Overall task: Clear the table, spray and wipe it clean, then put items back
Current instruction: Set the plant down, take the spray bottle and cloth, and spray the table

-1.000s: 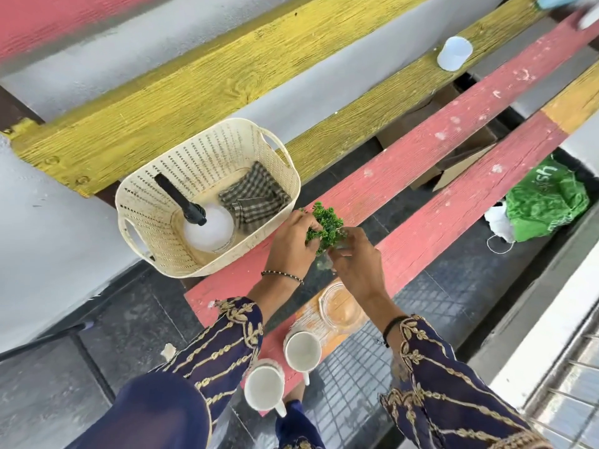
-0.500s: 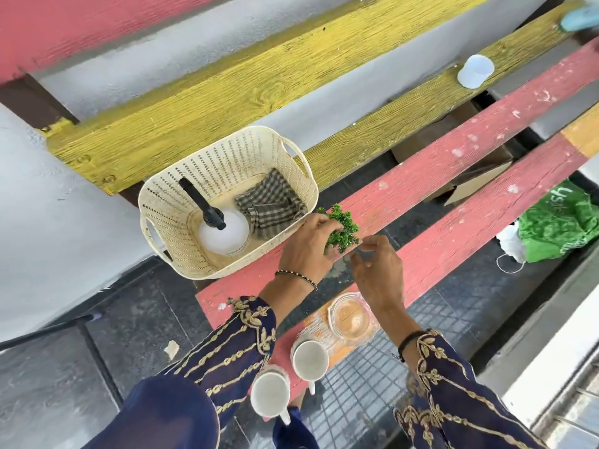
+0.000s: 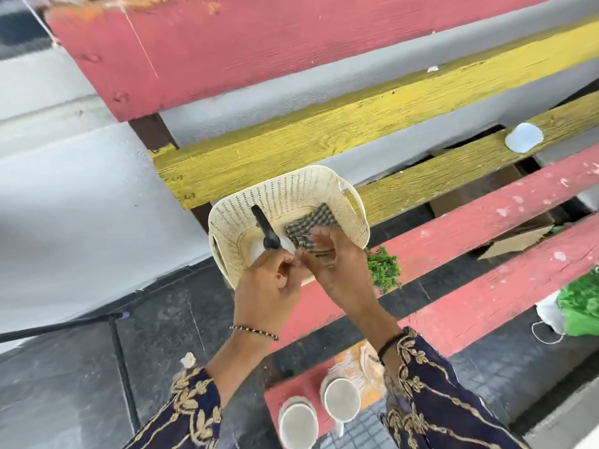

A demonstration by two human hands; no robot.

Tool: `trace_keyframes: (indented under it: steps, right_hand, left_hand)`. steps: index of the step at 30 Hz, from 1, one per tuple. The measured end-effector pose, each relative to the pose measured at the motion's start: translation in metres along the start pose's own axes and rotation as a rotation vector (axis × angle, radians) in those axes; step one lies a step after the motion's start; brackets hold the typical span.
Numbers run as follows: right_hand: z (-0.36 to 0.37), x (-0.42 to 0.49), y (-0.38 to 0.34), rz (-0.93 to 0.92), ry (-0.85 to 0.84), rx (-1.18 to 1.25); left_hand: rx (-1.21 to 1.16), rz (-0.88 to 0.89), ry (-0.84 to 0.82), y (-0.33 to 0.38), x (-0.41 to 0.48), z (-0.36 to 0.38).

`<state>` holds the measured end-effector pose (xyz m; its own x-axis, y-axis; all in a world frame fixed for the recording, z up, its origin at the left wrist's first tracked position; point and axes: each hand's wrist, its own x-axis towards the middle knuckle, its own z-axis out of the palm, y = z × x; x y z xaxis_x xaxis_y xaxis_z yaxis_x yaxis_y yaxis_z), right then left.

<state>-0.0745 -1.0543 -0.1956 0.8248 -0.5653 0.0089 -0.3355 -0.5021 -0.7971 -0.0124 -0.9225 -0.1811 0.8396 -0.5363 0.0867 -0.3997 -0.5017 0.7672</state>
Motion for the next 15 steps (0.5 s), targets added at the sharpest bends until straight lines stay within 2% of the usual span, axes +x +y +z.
trace_keyframes:
  steps: [3,5,10,13,15]
  right_hand:
    - [0.028,0.02,-0.012,-0.054,-0.22,-0.031]
    - [0.047,0.027,-0.016,-0.084,-0.254,0.005]
    - [0.064,0.027,-0.009,-0.156,-0.033,-0.041]
    - [0.057,0.019,-0.005,-0.173,0.038,-0.102]
    - [0.049,0.012,-0.002,-0.157,0.082,-0.124]
  left_hand:
    - [-0.006,-0.068,0.129,-0.019,0.007,-0.024]
    - [-0.015,-0.115,0.184,-0.031,0.017,-0.033]
    - [-0.02,-0.212,0.206,-0.049,0.049,-0.033]
    - [-0.001,-0.356,0.075,-0.06,0.07,-0.018]
    - [0.037,-0.347,-0.035,-0.066,0.084,-0.005]
